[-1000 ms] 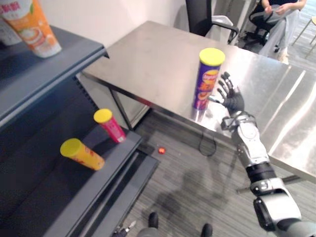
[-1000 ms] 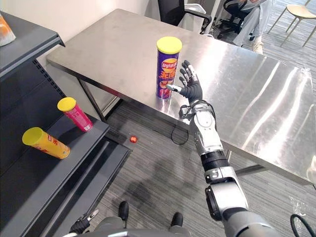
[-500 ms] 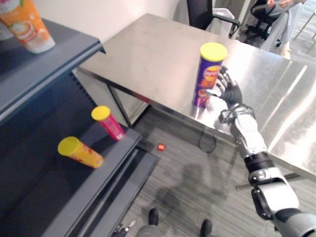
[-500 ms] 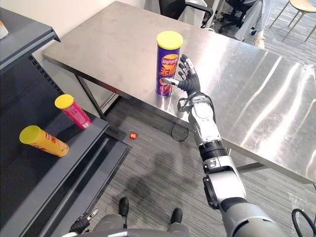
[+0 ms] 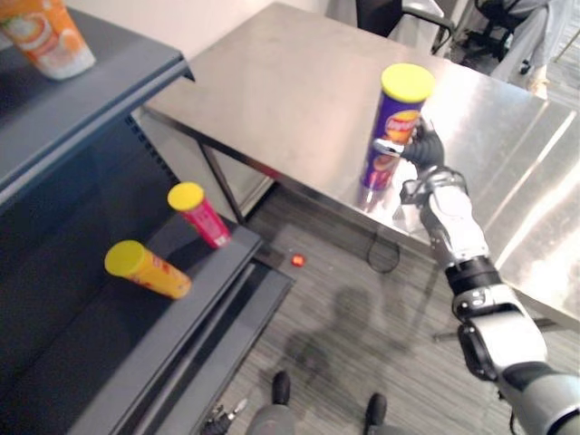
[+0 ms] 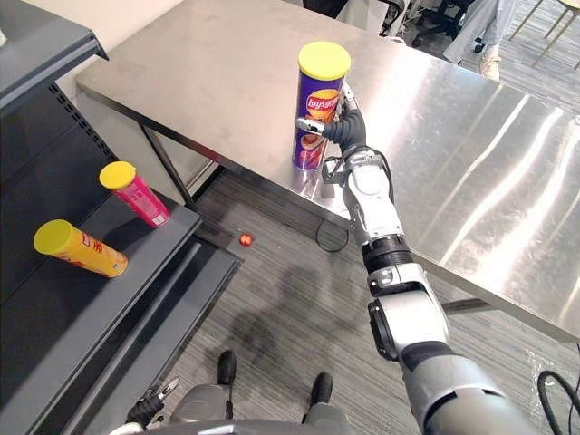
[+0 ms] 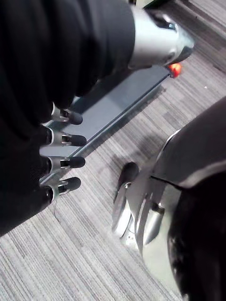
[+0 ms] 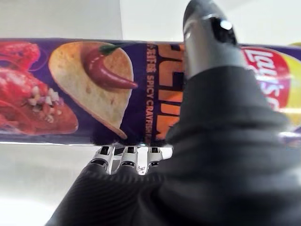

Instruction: Put the gum and the chips on the shelf.

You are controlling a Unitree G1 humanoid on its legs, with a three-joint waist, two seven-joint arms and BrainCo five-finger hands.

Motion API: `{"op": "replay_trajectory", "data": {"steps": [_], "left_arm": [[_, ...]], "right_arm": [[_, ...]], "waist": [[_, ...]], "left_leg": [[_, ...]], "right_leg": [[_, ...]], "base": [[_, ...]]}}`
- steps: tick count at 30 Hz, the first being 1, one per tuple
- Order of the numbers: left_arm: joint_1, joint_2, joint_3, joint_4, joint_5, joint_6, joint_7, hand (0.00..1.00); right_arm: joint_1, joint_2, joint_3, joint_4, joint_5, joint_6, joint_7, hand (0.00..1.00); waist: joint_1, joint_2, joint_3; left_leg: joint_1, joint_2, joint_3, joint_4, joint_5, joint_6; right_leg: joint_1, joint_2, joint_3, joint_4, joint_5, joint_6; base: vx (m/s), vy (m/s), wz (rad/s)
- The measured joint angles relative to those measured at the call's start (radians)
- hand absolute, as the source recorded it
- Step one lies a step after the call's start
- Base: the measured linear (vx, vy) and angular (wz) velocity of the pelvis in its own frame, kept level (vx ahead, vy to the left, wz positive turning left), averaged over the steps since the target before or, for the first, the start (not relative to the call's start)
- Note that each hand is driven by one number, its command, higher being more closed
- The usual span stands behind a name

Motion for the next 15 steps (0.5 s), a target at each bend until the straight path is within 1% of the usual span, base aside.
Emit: {"op": "replay_trajectory", "data": {"steps": [1, 4, 9, 15], "left_arm": [[0.000, 0.000, 0.000, 0.000, 0.000, 0.000, 0.000, 0.00], [0.000, 0.000, 0.000, -0.001, 0.000, 0.000, 0.002, 0.00], [0.000, 0.003, 0.001, -0.009, 0.000, 0.000, 0.004, 0.00], [0.000, 0.004, 0.001, -0.010, 0.000, 0.000, 0.004, 0.00]], "right_arm": [[-0.002, 0.000, 0.000, 0.004, 0.000, 0.001, 0.000, 1.00], [-0.009, 0.001, 0.000, 0.004, -0.001, 0.016, 0.001, 1.00], [-0.020, 0.003, 0.002, 0.004, -0.010, 0.017, 0.005, 1.00], [-0.019, 0.003, 0.002, 0.004, -0.009, 0.017, 0.005, 1.00]], "waist": [[0.000, 0.000, 0.000], [0.000, 0.000, 0.000], [0.001, -0.010, 0.009], [0.001, -0.012, 0.010]], "left_leg": [[-0.001, 0.000, -0.002, 0.000, 0.000, 0.000], [-0.006, 0.000, -0.011, 0.000, 0.000, 0.000], [-0.006, 0.000, -0.012, 0.000, 0.000, 0.000], [-0.006, 0.000, -0.011, 0.000, 0.000, 0.000]], "right_leg": [[0.000, 0.000, -0.001, 0.000, 0.000, 0.000], [0.001, 0.000, -0.007, -0.001, 0.000, 0.000], [0.002, -0.001, -0.009, -0.002, 0.000, 0.000], [0.002, -0.001, -0.008, -0.001, 0.000, 0.000]], "base": [[0.00, 0.000, 0.07], [0.00, 0.000, 0.07], [0.00, 0.000, 0.01], [0.00, 0.000, 0.00]]}}
